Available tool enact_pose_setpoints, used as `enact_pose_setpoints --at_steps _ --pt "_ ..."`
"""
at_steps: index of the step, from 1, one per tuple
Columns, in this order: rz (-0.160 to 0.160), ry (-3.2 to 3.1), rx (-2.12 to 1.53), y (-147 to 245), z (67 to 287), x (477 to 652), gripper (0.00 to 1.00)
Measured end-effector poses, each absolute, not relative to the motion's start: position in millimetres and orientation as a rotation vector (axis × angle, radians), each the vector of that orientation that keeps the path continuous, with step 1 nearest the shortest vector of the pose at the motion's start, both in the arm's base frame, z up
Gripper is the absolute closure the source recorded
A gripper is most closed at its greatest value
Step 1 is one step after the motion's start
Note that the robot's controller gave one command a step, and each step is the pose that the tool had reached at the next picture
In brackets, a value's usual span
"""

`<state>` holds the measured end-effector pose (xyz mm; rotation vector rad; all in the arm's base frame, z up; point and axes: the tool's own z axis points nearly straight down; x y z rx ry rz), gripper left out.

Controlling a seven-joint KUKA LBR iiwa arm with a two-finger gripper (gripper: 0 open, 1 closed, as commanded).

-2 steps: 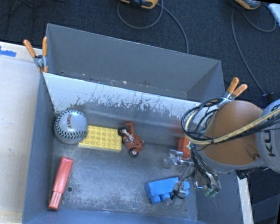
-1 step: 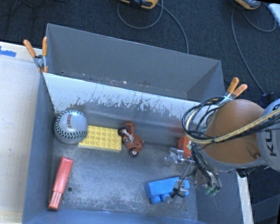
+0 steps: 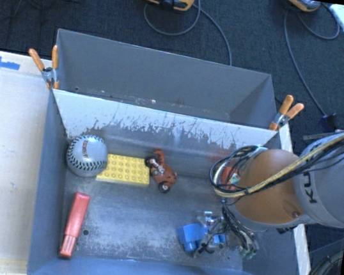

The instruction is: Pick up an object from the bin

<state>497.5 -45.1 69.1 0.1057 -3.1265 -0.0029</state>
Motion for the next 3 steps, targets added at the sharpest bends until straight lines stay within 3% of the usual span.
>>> enact_pose_setpoints --at_steps 1,2,3 --pt "-0.003 -3.127 0.106 -45.1 69.1 497.5 1.0" --pt "-0.004 -3.125 0.035 -41.1 89.3 516.5 1.0" --pt "-0.001 -3.136 0.028 -45.8 274.9 525.0 1.0"
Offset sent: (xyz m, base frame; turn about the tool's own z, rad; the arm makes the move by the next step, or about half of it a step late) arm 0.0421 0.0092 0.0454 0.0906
